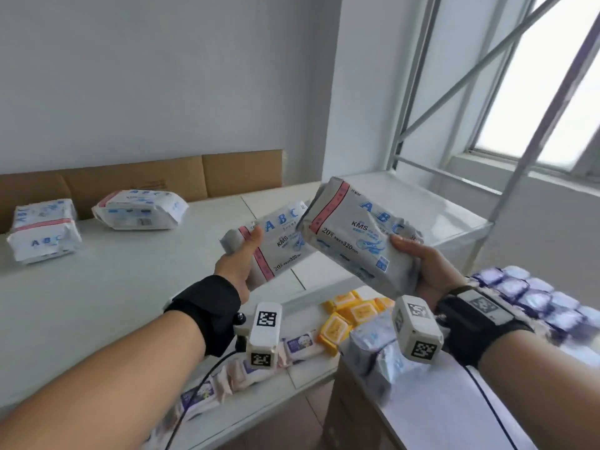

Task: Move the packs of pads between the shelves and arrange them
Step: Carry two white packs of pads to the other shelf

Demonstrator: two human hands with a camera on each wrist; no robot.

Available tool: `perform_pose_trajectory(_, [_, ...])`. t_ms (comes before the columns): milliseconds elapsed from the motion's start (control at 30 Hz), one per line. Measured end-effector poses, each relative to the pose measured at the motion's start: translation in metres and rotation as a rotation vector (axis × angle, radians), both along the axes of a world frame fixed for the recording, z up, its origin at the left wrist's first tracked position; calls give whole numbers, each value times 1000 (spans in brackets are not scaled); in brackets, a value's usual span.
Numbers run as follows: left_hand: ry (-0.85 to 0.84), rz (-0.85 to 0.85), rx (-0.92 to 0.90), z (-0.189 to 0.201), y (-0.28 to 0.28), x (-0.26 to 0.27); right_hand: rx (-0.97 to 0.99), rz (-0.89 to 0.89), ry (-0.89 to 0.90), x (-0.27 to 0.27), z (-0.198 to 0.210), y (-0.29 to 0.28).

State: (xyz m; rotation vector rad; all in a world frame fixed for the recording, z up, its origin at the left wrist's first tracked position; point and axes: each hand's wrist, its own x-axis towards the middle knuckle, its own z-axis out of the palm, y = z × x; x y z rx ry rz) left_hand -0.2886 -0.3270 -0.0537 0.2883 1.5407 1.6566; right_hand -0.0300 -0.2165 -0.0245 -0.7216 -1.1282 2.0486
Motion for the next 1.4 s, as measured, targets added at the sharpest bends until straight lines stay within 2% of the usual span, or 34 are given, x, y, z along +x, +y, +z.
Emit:
perform_pose_trajectory(167, [-177,-183,35,-9,26,98,-10,-96,-57,98,-3,2])
perform_pose_trajectory(333, [-144,-286,32,-4,60,155,-36,-110,-47,157,-8,15])
perform_pose_trajectory(633, [-108,-359,-93,-21,154,191,-63,-129,-88,199,-26,95])
perform_pose_trajectory(900, [17,-433,-197,-30,242,213,-96,-139,-285,235,-37,187])
perform_pose_trajectory(1000, [56,-399,-239,-37,260,228,-95,-81,-354,250,-41,214])
perform_pose_trajectory(1133, [137,-258,-257,-51,271,252,-82,11,-425,274,-50,244])
perform_pose_trajectory(1267, [158,-196,-299,-60,259,281,-76,104,-457,302,-53,268])
perform_pose_trajectory(1400, [136,-131,-288,-71,240,314,24,213,-508,329,-46,284])
